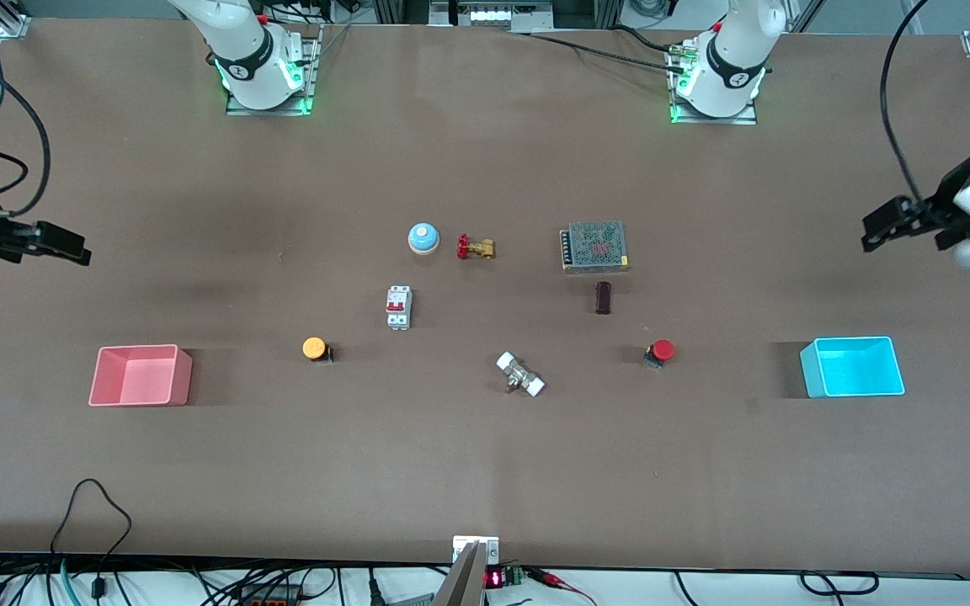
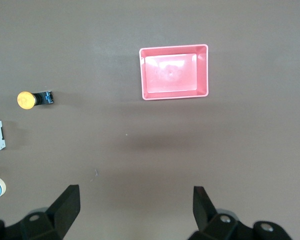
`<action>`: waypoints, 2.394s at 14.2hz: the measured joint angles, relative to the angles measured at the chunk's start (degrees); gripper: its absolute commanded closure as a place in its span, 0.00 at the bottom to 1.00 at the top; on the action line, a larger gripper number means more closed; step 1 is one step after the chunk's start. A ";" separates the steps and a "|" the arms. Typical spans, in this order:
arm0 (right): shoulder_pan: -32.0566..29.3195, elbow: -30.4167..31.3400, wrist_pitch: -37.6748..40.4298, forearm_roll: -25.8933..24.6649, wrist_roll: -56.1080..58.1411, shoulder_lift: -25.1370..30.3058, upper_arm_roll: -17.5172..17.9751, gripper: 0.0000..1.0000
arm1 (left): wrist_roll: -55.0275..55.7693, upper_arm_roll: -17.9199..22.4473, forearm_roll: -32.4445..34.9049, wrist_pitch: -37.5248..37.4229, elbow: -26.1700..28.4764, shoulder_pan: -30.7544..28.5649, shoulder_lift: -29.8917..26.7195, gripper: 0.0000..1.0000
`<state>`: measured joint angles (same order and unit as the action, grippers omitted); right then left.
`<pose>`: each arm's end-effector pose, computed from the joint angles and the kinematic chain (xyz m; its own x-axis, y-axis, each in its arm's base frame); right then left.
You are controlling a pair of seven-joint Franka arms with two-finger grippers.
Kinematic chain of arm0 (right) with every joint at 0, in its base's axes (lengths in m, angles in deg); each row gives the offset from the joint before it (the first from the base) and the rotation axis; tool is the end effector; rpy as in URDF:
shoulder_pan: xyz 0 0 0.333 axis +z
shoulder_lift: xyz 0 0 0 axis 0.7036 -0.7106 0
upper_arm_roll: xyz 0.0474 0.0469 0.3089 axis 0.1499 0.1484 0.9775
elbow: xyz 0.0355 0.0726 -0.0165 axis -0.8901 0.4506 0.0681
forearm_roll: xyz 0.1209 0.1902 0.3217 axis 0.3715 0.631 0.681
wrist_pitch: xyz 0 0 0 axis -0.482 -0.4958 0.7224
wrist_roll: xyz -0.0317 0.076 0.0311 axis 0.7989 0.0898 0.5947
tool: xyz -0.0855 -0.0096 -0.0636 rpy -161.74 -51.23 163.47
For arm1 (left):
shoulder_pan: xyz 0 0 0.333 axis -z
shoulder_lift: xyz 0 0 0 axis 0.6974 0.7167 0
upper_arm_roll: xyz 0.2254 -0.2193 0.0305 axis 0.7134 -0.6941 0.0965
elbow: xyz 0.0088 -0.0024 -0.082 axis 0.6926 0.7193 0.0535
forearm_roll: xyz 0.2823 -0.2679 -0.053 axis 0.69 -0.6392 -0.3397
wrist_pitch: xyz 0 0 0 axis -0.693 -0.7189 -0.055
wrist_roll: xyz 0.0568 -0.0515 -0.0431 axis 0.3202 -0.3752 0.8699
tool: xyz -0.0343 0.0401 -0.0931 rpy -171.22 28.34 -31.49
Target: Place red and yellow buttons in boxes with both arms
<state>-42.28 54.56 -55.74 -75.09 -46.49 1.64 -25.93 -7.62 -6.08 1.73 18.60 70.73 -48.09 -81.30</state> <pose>0.6099 -0.0438 0.5275 0.9972 -0.0226 -0.0710 -0.0215 -0.9996 0.0160 0.5795 0.0123 0.5558 0.9991 0.0415 -0.0034 0.0414 -0.9987 -0.0285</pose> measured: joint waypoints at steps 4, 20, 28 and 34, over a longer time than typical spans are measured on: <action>6.74 0.38 -5.65 0.08 -0.08 -5.16 0.48 0.00 | 4.44 -1.32 0.00 3.90 0.11 0.90 5.46 0.00; 19.45 -2.72 -23.37 2.75 -8.91 -25.91 0.62 0.00 | 32.61 -3.69 0.03 26.92 0.47 13.07 27.61 0.00; 20.59 -2.85 -26.61 2.82 -12.69 -30.09 0.59 0.00 | 37.52 -3.68 3.01 37.79 7.29 14.84 29.93 0.12; 21.39 -2.90 -28.55 2.87 -14.78 -32.22 0.59 0.00 | 37.85 -3.47 3.06 38.22 7.30 14.88 29.91 0.48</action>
<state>-20.88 51.66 -84.28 -72.22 -61.27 -30.58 -25.34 30.23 -9.54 4.78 56.83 78.03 -33.21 -51.39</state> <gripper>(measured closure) 0.000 0.322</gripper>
